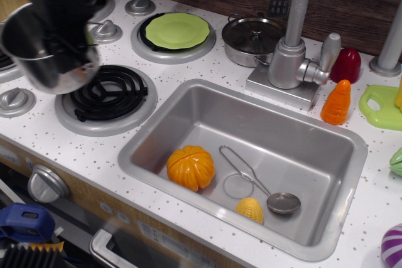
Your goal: Put pot on stove which is near stove
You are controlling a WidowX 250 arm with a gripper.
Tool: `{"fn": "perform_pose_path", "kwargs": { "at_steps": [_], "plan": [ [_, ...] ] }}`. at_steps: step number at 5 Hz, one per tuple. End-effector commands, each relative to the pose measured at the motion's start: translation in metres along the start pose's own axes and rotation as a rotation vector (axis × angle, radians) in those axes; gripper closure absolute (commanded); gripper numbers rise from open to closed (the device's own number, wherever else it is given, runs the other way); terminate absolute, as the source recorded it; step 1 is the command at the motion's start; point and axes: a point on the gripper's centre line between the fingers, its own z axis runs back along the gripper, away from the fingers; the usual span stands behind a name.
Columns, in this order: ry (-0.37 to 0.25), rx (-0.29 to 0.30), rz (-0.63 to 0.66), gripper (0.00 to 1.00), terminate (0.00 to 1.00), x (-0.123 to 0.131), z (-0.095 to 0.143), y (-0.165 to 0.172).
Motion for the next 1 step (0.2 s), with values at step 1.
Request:
{"fn": "perform_pose_path", "kwargs": {
  "at_steps": [1],
  "plan": [
    [-0.035, -0.016, 0.021, 1.00, 1.00, 0.0222, 0.0051, -0.0086]
  ]
}}
